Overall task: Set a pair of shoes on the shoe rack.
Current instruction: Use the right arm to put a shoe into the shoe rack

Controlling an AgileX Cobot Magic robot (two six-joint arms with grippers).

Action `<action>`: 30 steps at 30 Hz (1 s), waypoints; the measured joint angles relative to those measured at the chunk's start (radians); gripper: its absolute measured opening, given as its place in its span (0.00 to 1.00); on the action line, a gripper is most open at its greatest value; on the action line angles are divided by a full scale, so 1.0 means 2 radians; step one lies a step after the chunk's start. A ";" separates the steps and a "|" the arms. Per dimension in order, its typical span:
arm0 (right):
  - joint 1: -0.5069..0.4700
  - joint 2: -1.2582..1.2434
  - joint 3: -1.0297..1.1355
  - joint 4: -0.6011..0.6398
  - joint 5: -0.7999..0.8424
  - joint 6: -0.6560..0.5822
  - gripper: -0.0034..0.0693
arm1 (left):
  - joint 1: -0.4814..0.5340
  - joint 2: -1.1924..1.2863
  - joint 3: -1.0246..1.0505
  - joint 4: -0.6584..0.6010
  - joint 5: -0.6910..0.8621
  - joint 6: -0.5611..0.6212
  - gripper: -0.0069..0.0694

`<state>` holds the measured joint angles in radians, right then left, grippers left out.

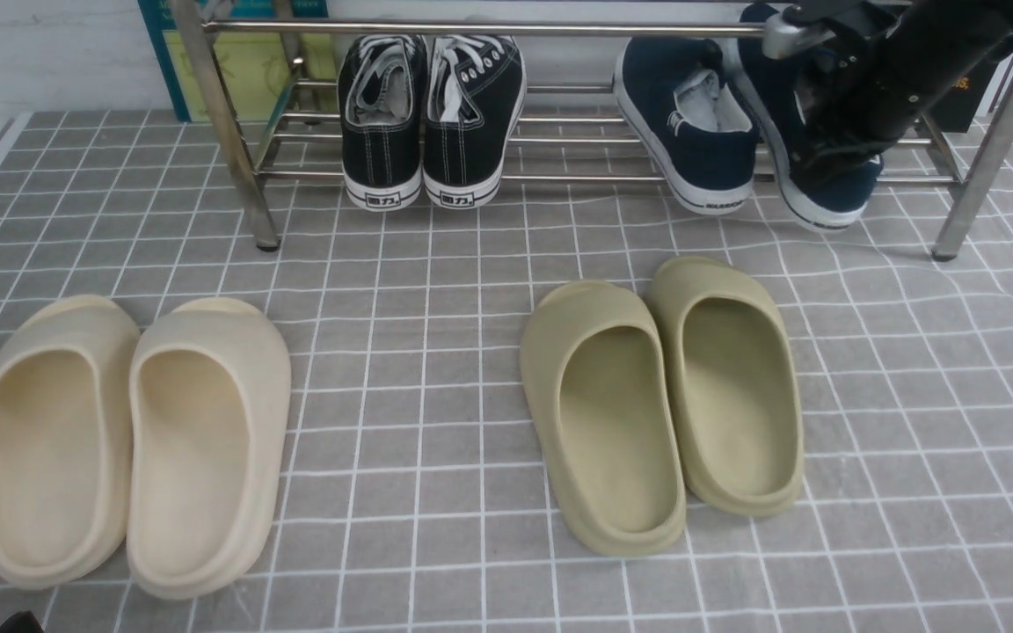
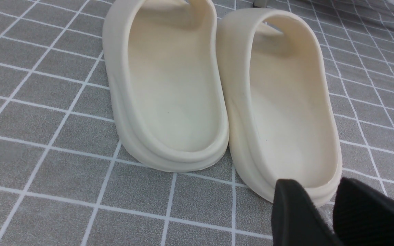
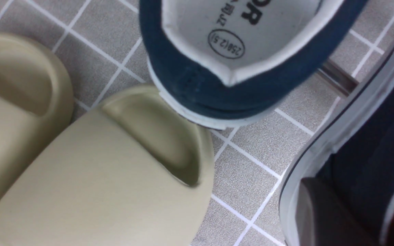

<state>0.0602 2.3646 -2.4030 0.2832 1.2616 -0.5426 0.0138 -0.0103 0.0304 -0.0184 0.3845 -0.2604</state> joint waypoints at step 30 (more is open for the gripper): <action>0.000 -0.129 0.247 -0.066 -0.072 0.147 0.04 | 0.000 0.000 0.000 0.000 0.000 0.000 0.38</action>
<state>0.0612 2.1067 -1.9082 0.1509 1.1174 -0.2483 0.0138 -0.0103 0.0304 -0.0184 0.3845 -0.2604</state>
